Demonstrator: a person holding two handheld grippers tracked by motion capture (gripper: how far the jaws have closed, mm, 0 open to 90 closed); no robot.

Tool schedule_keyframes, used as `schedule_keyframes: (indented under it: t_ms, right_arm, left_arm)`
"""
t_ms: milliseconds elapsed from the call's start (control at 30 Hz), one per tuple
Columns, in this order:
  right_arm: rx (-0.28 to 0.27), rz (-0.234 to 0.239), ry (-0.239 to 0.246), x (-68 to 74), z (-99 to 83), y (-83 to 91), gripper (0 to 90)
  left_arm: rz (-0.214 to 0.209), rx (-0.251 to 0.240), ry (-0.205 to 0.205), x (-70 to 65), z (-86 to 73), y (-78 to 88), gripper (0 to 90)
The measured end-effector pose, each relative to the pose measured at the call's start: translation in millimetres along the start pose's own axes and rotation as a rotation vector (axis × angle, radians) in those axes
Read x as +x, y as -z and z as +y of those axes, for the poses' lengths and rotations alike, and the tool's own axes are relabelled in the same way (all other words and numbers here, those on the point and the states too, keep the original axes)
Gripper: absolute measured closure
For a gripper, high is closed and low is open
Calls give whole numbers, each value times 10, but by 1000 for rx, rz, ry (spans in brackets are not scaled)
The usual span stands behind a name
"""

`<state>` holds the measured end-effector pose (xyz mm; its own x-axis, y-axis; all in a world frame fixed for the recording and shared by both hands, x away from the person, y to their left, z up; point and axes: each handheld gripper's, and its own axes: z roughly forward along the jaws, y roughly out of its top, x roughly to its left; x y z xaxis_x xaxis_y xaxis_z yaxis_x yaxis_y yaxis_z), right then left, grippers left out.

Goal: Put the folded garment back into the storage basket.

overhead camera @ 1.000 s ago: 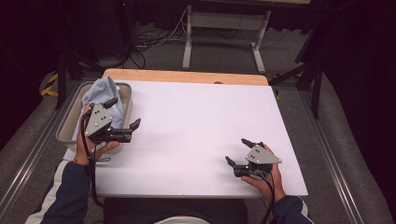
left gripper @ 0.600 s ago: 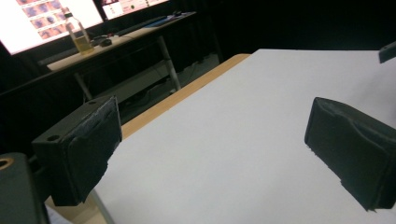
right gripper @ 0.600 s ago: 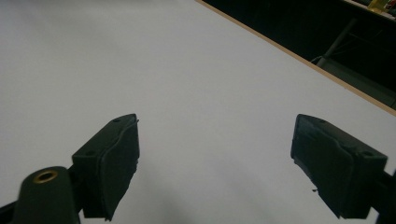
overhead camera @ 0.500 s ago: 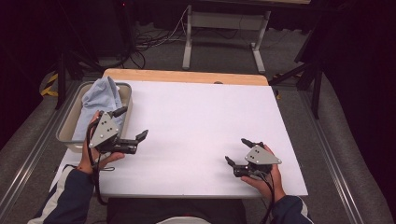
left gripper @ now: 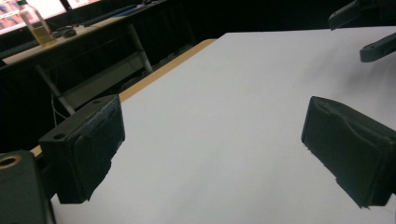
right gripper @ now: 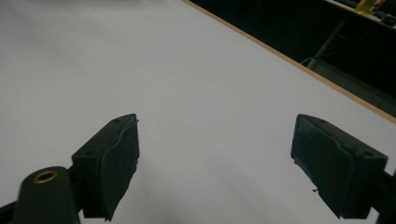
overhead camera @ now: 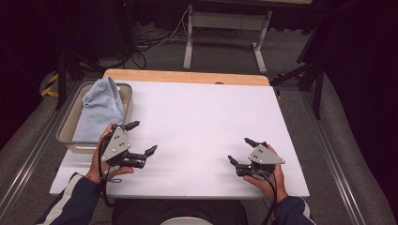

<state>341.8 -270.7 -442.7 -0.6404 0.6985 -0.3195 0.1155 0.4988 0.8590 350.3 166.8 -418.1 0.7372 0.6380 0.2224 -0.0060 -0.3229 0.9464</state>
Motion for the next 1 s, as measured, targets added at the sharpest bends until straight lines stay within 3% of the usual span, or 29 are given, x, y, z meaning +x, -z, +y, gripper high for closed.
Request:
schedule_keyframes:
  t_ms: [67, 267, 400, 433, 533, 567, 867, 1000]
  right_arm:
    - [1, 1, -1, 4, 0, 0, 163]
    - [-2, 22, -13, 30, -14, -16, 162]
    - [-13, 28, -2, 62, -8, -16, 164]
    - [-12, 28, 1, 69, -12, -17, 164]
    - [-7, 33, -2, 74, -27, -18, 163]
    - [-5, 36, -5, 76, -36, -19, 163]
    - [3, 48, -7, 82, -66, -9, 159]
    - [3, 55, 9, 102, -70, 8, 157]
  left_arm:
    - [7, 17, -16, -24, -58, -12, 69]
    - [15, 35, -5, -88, -215, 3, 96]
    - [5, 48, 17, -125, -298, 4, 91]
    - [13, 70, 12, -146, -355, -3, 85]
    - [11, 91, 49, -160, -439, -10, 86]
    - [19, 104, 37, -175, -462, -12, 86]
    - [-11, 181, 55, -169, -629, 5, 73]
    - [0, 192, 45, -166, -634, -11, 71]
